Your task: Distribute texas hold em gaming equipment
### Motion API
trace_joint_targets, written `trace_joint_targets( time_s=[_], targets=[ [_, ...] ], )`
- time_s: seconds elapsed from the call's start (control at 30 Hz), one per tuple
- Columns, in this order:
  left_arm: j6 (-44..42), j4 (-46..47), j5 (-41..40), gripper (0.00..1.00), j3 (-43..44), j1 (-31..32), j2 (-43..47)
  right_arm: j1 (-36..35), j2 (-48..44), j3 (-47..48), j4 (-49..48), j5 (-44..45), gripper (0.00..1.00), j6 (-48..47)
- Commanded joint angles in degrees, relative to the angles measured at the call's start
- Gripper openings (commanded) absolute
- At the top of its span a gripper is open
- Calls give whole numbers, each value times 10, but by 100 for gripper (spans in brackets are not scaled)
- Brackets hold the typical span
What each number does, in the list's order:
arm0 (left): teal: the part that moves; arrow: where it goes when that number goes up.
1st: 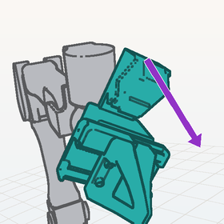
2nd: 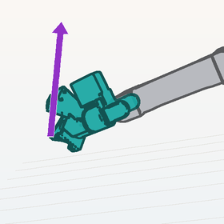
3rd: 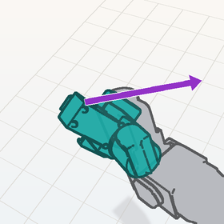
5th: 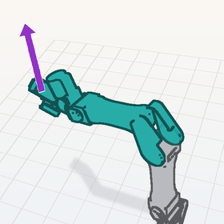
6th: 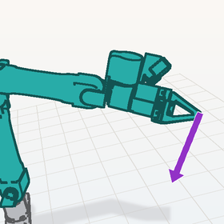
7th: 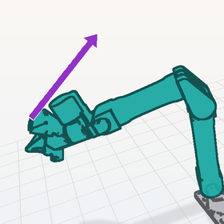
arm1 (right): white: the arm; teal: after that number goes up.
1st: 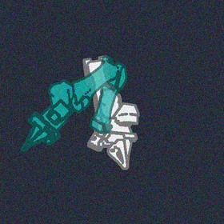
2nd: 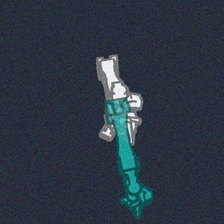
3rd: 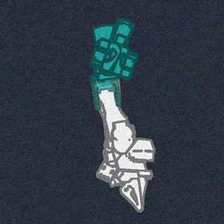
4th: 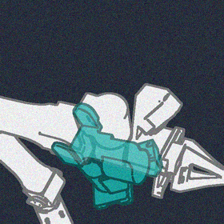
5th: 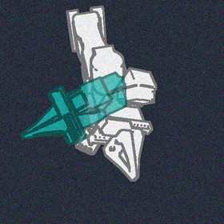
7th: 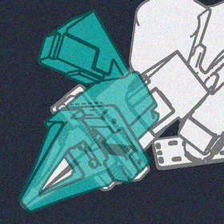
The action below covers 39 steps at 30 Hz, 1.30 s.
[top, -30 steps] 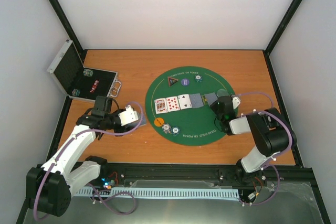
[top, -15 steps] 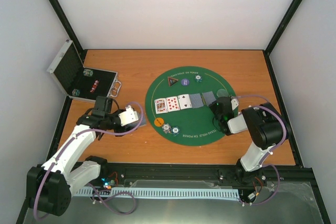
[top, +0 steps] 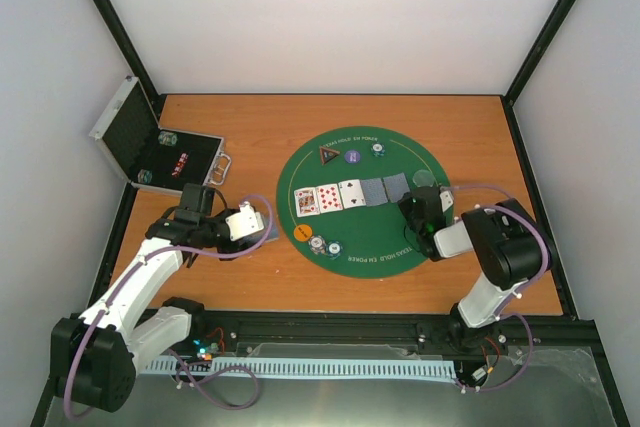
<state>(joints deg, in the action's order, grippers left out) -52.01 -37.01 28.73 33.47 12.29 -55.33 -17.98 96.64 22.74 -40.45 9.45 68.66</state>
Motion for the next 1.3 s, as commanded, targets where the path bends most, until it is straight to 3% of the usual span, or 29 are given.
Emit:
trace_joint_targets(
  time_s=[0.0, 0.2, 0.37, 0.5, 0.63, 0.97, 1.13, 1.27],
  targets=[
    [4, 9, 9, 56, 2, 4, 8, -6, -22, -21, 5, -3, 19, 20],
    [5, 6, 10, 56, 0, 4, 10, -6, -53, -25, 26, 8, 28, -1],
    [5, 3, 12, 56, -3, 5, 15, -6, -103, -49, 47, 26, 48, -26],
    [1, 14, 4, 56, -24, 4, 13, -6, -194, -36, 134, 28, 72, -154],
    [4, 31, -21, 56, -39, 4, -16, -5, -290, 1, 268, 57, 87, -295],
    [7, 86, -65, 56, -66, 4, -86, 0, -528, 18, 395, 101, 100, -472],
    [9, 106, -90, 60, -74, 4, -116, 9, -556, 43, 434, 91, 100, -531],
    [13, 107, -80, 72, -76, 4, -128, 13, -553, 51, 438, 81, 100, -544]
  ],
)
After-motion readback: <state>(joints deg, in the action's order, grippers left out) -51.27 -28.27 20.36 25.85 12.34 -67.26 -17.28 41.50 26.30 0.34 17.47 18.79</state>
